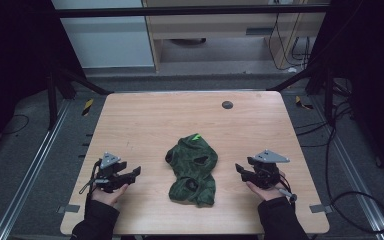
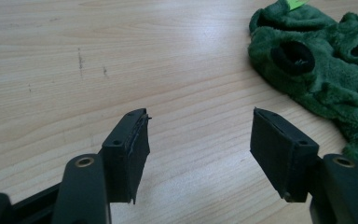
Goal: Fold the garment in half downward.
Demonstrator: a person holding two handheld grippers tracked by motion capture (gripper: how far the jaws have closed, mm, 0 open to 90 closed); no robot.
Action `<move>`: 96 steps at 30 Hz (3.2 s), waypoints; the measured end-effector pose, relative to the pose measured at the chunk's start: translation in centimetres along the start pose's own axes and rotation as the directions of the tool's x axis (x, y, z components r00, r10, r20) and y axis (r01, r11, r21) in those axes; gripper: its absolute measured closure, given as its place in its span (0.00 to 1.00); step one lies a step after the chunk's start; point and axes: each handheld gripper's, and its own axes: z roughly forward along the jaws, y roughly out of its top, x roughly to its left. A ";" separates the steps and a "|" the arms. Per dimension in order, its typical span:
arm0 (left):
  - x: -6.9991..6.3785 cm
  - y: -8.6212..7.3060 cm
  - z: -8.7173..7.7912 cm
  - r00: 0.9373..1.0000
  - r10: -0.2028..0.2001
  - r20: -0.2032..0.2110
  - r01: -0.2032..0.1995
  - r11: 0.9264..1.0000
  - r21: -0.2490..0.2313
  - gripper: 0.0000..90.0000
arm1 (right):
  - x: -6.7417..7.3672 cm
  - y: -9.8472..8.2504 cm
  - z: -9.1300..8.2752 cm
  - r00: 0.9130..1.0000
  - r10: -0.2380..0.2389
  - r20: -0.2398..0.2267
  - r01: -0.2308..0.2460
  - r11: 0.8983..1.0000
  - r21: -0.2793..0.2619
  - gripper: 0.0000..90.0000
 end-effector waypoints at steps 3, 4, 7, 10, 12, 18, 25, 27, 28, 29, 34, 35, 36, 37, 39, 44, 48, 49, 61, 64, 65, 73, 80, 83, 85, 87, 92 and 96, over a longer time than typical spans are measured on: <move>-0.1 0.4 -0.1 1.000 0.005 0.002 -0.005 1.000 -0.006 0.41 | 0.1 0.5 0.1 1.000 0.005 -0.012 -0.005 1.000 -0.008 0.51; -0.1 0.5 -0.1 1.000 0.007 0.003 -0.007 1.000 -0.008 0.41 | 0.1 0.7 0.2 1.000 0.006 -0.013 -0.006 1.000 -0.010 0.51; -0.2 1.1 -0.1 1.000 0.011 0.007 -0.010 1.000 -0.015 0.41 | 0.0 1.5 0.3 1.000 0.010 -0.026 -0.010 1.000 -0.022 0.52; -0.3 1.5 0.0 1.000 0.007 0.012 -0.007 1.000 -0.022 0.42 | -0.1 2.0 0.2 0.999 0.025 -0.037 -0.027 0.999 -0.036 0.53; -0.4 1.8 0.1 1.000 0.015 0.014 -0.015 1.000 -0.025 0.42 | -0.2 2.5 0.3 0.999 0.031 -0.041 -0.032 0.998 -0.045 0.54; -0.8 3.2 0.4 0.999 0.038 0.027 -0.037 0.999 -0.037 0.42 | -0.3 3.3 0.8 0.998 0.027 -0.049 -0.029 0.999 -0.041 0.55; -1.3 5.2 0.9 0.998 0.043 0.051 -0.041 0.998 -0.050 0.44 | -0.5 4.1 1.6 0.998 0.036 -0.052 -0.038 0.999 -0.035 0.55; -1.4 5.6 1.1 0.998 0.044 0.053 -0.042 0.998 -0.053 0.44 | -0.5 4.3 2.1 0.998 0.035 -0.055 -0.037 0.999 -0.029 0.55; -1.5 5.8 1.1 0.998 0.043 0.054 -0.040 0.998 -0.058 0.44 | -0.5 4.4 2.2 0.998 0.037 -0.055 -0.038 0.999 -0.027 0.55; -1.6 5.9 1.2 0.997 0.044 0.056 -0.040 0.997 -0.059 0.44 | -0.5 4.5 2.3 0.998 0.037 -0.057 -0.038 0.999 -0.026 0.55; -1.9 6.7 2.0 0.997 0.059 0.051 -0.057 0.997 -0.045 0.44 | -0.3 5.1 3.1 0.998 0.027 -0.061 -0.028 0.999 -0.015 0.55; -2.0 6.8 2.2 0.997 0.058 0.052 -0.056 0.997 -0.046 0.44 | -0.1 5.3 3.2 0.998 0.029 -0.060 -0.030 0.999 -0.016 0.55; -2.0 6.9 2.3 0.997 0.057 0.056 -0.055 0.997 -0.047 0.45 | -0.1 5.4 3.3 0.997 0.033 -0.064 -0.034 0.999 -0.019 0.54; -2.1 6.9 2.4 0.997 0.057 0.058 -0.054 0.997 -0.047 0.45 | -0.1 5.5 3.5 0.997 0.028 -0.065 -0.030 0.999 -0.020 0.54; -2.3 6.9 2.9 0.997 0.061 0.057 -0.059 0.997 -0.041 0.45 | 0.1 5.7 3.8 0.997 0.029 -0.068 -0.030 0.999 -0.015 0.55; -2.4 7.2 3.7 0.997 0.050 0.059 -0.048 0.998 -0.038 0.45 | 0.4 6.0 4.6 0.997 0.028 -0.079 -0.028 1.000 -0.007 0.55; -2.5 7.7 4.2 0.997 0.044 0.062 -0.041 0.998 -0.041 0.46 | 0.6 6.4 5.2 0.997 0.023 -0.078 -0.023 1.000 0.001 0.55; -2.6 7.8 4.4 0.997 0.044 0.062 -0.042 0.998 -0.040 0.46 | 0.7 6.5 5.4 0.997 0.024 -0.080 -0.024 1.000 0.003 0.55; -3.8 8.5 6.7 0.996 0.056 0.073 -0.054 0.998 -0.026 0.48 | 1.0 7.0 7.6 0.997 0.027 -0.078 -0.025 0.999 0.026 0.56; -3.9 8.5 7.3 0.996 0.056 0.072 -0.055 0.998 -0.016 0.48 | 1.1 7.0 7.9 0.996 0.031 -0.079 -0.029 0.999 0.030 0.57; -3.9 8.5 7.8 0.996 0.058 0.069 -0.058 0.998 -0.003 0.49 | 1.0 6.9 8.2 0.996 0.031 -0.078 -0.029 0.999 0.035 0.57; -4.3 8.8 9.2 0.995 0.063 0.073 -0.064 0.998 0.015 0.50 | 1.0 6.7 9.4 0.996 0.033 -0.080 -0.029 0.998 0.060 0.59; -4.6 8.8 10.6 0.994 0.062 0.085 -0.066 0.997 0.043 0.51 | 1.0 6.4 10.1 0.996 0.035 -0.085 -0.028 0.996 0.079 0.60; -4.7 8.6 11.3 0.994 0.065 0.086 -0.070 0.996 0.058 0.52 | 1.0 6.3 10.5 0.995 0.039 -0.091 -0.031 0.996 0.088 0.61; -4.7 8.5 11.7 0.994 0.067 0.087 -0.073 0.995 0.070 0.52 | 1.0 6.2 10.6 0.995 0.043 -0.093 -0.034 0.995 0.092 0.62; -4.6 8.3 12.2 0.994 0.069 0.084 -0.076 0.993 0.086 0.53 | 1.2 6.1 10.9 0.994 0.038 -0.102 -0.028 0.995 0.101 0.62; -4.6 7.9 13.0 0.994 0.062 0.086 -0.072 0.990 0.119 0.55 | 1.3 5.8 11.4 0.994 0.035 -0.106 -0.022 0.993 0.119 0.62; -4.7 7.7 13.4 0.993 0.063 0.096 -0.076 0.988 0.137 0.57 | 1.4 5.6 11.8 0.993 0.036 -0.112 -0.021 0.990 0.139 0.63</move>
